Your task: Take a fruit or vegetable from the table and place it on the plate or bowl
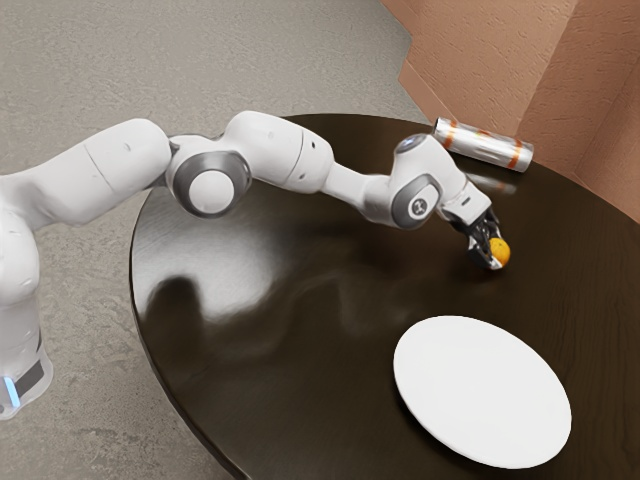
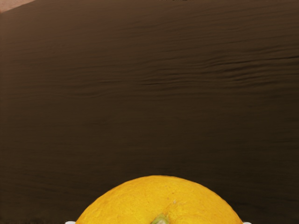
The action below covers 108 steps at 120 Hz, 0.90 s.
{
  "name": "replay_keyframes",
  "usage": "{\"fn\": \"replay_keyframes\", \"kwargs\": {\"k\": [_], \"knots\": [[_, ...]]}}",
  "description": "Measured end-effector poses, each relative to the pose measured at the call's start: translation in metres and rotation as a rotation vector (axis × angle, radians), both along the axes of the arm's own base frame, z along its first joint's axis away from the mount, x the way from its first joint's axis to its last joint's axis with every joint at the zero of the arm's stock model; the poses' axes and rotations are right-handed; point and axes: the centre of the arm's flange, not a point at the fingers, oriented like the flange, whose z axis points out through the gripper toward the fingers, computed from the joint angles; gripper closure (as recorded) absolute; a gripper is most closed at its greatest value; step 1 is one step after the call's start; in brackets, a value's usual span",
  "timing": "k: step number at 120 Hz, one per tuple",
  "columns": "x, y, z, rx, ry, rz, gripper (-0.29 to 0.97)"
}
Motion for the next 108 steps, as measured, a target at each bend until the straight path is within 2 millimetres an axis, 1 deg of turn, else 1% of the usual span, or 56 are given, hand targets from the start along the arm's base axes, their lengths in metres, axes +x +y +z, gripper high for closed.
{"fn": "replay_keyframes", "kwargs": {"k": [7,20,29,36,39,44,47,52,59,65,72,82,90,96,101,108], "knots": [[0.000,0.002,0.000,-0.019,0.001,0.016,0.38],[-0.001,0.006,0.007,-0.044,-0.003,0.040,0.39],[-0.007,0.001,0.033,-0.041,-0.013,0.042,0.39],[-0.021,-0.007,0.057,-0.018,-0.001,0.037,0.38],[-0.029,-0.016,0.068,-0.009,0.009,0.031,0.38],[-0.045,-0.035,0.085,0.002,0.025,0.015,0.39],[-0.055,-0.053,0.095,0.006,0.033,-0.002,0.39],[-0.077,-0.087,0.111,0.017,0.049,-0.034,0.39],[-0.113,-0.146,0.129,0.040,0.072,-0.092,0.37],[-0.140,-0.189,0.138,0.044,0.086,-0.135,0.37],[-0.166,-0.230,0.144,0.038,0.101,-0.177,0.36],[-0.191,-0.283,0.144,0.019,0.124,-0.228,0.36],[-0.207,-0.320,0.142,0.001,0.142,-0.263,0.37],[-0.217,-0.341,0.141,-0.013,0.154,-0.277,0.37],[-0.222,-0.351,0.137,-0.023,0.168,-0.280,0.37],[-0.224,-0.355,0.134,-0.037,0.184,-0.268,0.37]]}}
